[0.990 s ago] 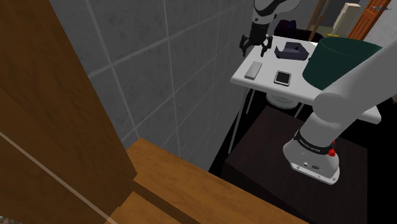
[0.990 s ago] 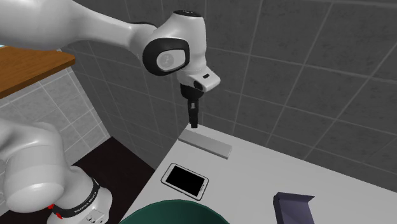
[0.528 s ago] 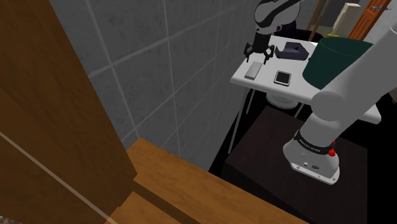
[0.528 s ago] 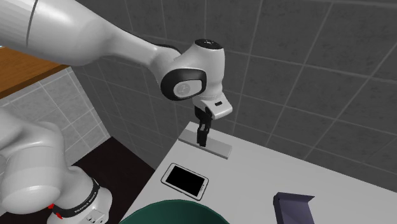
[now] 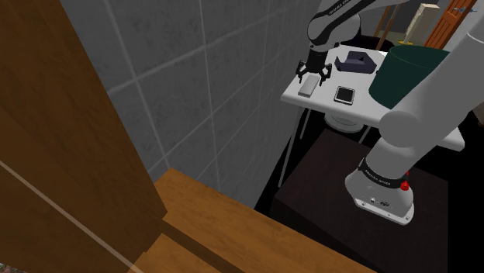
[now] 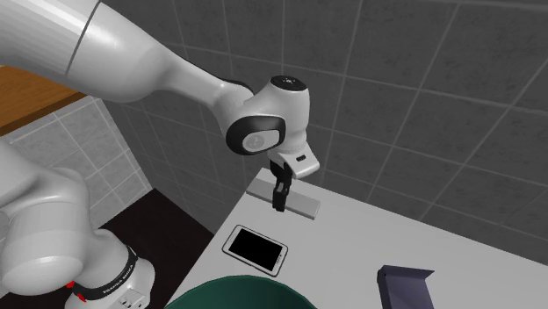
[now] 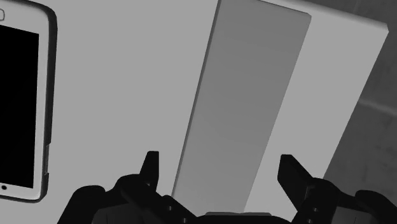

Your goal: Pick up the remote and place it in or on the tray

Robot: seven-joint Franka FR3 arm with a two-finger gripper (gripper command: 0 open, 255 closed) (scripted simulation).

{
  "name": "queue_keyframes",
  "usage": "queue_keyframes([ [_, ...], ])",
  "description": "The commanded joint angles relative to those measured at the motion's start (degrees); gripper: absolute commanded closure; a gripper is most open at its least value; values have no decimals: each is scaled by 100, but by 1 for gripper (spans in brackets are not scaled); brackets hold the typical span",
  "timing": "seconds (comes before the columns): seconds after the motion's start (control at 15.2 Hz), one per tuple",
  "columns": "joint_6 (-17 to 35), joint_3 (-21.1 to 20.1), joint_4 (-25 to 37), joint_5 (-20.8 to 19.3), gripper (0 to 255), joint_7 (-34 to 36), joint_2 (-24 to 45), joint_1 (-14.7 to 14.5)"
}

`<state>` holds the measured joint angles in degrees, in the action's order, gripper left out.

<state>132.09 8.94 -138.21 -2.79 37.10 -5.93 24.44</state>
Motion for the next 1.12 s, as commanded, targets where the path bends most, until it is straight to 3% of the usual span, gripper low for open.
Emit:
queue_keyframes([
  [0.0,34,4,-10,2,0,-7,20,3],
  [0.33,33,4,-10,2,0,-7,19,2],
  [0.4,33,4,-10,2,255,-7,19,2],
  [1.06,-48,2,21,-4,255,-3,-31,3],
])
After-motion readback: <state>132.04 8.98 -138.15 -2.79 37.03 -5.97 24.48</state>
